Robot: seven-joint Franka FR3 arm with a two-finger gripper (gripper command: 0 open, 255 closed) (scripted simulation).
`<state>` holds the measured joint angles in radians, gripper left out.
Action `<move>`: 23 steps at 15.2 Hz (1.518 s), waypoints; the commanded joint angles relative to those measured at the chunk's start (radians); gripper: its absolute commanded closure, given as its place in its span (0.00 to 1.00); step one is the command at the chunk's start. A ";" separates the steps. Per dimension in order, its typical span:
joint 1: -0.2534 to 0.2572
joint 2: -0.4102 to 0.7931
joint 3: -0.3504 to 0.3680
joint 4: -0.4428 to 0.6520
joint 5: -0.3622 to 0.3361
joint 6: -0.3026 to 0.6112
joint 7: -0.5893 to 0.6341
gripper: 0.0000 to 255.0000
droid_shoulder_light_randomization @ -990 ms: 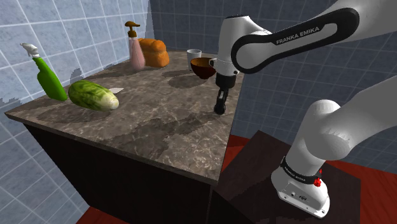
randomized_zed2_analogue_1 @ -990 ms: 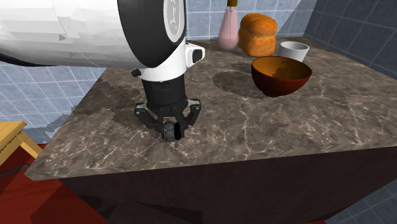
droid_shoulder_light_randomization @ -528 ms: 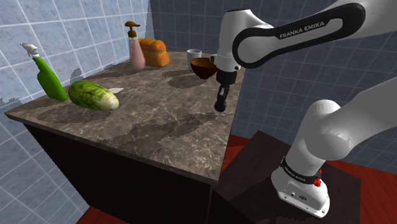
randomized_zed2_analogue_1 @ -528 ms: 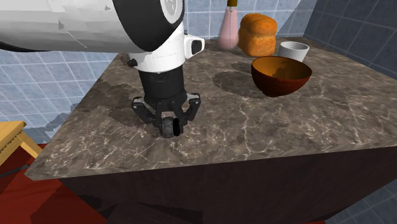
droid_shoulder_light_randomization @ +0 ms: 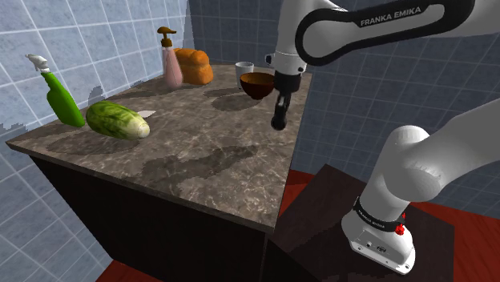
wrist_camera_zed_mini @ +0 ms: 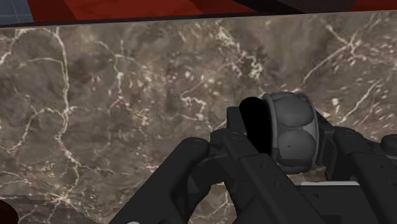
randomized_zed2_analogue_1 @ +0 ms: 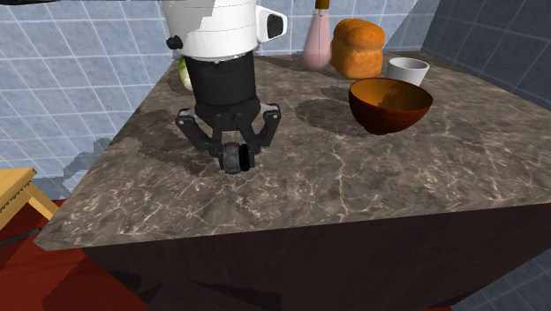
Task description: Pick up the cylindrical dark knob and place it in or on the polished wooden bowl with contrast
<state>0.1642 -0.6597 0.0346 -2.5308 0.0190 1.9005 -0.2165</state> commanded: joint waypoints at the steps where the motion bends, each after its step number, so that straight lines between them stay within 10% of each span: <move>1: 0.001 -0.003 0.002 0.025 0.001 -0.029 0.003 1.00; 23: -0.014 0.070 -0.032 0.336 -0.020 -0.266 -0.033 1.00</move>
<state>0.1552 -0.6089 0.0136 -2.2116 0.0055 1.6318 -0.2361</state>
